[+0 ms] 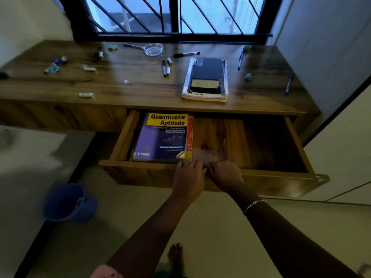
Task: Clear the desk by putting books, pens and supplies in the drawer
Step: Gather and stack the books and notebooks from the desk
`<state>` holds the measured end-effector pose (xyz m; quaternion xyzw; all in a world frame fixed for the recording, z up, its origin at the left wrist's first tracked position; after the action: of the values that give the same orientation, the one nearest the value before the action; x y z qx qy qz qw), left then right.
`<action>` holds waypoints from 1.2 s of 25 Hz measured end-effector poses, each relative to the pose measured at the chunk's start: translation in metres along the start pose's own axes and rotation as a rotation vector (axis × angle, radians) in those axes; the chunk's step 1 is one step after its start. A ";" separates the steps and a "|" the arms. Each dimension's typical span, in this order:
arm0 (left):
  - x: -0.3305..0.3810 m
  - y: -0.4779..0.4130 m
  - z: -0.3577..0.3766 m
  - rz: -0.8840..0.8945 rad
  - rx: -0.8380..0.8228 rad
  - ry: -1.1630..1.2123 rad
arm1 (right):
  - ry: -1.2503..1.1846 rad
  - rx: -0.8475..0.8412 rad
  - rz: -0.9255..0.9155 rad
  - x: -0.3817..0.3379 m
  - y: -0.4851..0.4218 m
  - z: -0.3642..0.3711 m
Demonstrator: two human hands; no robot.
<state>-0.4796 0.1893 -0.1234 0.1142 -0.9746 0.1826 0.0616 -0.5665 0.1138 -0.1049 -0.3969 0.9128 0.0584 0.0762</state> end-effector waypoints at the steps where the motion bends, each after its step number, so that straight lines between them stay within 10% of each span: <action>1: 0.000 0.003 -0.003 0.004 0.001 0.005 | 0.005 0.003 -0.004 -0.002 0.007 0.001; 23: 0.035 0.064 -0.047 -0.057 -0.090 0.153 | -0.060 -0.082 0.056 -0.021 0.085 0.009; 30: 0.007 0.013 -0.043 -0.108 -0.245 0.373 | -0.456 -0.227 0.036 -0.004 0.037 0.004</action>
<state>-0.4858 0.2155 -0.0869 0.1222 -0.9537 0.0774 0.2638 -0.5908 0.1425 -0.1066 -0.3632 0.8666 0.2497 0.2339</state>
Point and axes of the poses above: each hand's wrist, its own y-axis away from the middle knuckle, its own z-axis out of the palm, x = y × z, the point moved 3 cm from there along -y, towards the middle knuckle, and after that the axes turned 1 degree about z, right-handed, at the moved point
